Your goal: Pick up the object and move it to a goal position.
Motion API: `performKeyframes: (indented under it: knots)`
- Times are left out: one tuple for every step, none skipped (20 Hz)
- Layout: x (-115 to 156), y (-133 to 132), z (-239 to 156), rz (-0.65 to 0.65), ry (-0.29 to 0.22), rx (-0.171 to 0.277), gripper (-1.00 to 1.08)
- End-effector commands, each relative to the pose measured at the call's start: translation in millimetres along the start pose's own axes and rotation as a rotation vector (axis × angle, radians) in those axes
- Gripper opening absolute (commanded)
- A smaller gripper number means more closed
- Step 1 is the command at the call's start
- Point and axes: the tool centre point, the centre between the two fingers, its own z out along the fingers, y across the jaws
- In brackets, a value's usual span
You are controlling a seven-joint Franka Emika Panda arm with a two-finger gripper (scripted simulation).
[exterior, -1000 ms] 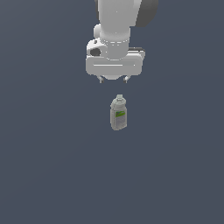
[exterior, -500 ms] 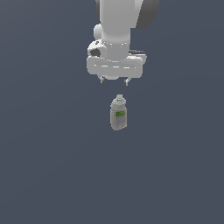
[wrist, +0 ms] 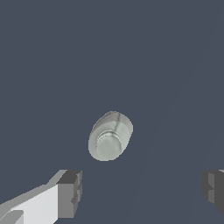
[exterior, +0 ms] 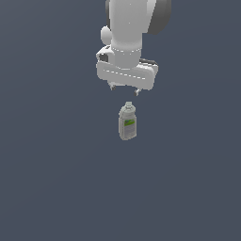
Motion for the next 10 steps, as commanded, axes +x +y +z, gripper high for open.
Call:
performKeyframes:
  knots:
    - [0.1, -1.8, 2.1, 0.063, 0.001, 0.001, 1.0]
    - [0.2, -2.4, 3.0, 0.088, 0.001, 0.002, 1.0]
    - [0.2, -3.1, 3.8, 0.112, 0.001, 0.002, 1.0]
    - [0.2, -3.8, 4.6, 0.137, 0.002, 0.003, 1.0]
    - [0.3, -4.5, 5.5, 0.162, 0.002, 0.003, 1.0]
    - [0.3, -5.2, 6.3, 0.186, 0.002, 0.004, 1.0]
    - [0.3, -5.9, 7.2, 0.211, 0.002, 0.004, 1.0]
    - [0.4, -6.5, 8.0, 0.236, 0.003, 0.005, 1.0]
    - [0.4, -7.2, 8.9, 0.26, 0.003, 0.005, 1.0]
    - [0.4, -7.9, 9.7, 0.285, 0.003, 0.006, 1.0]
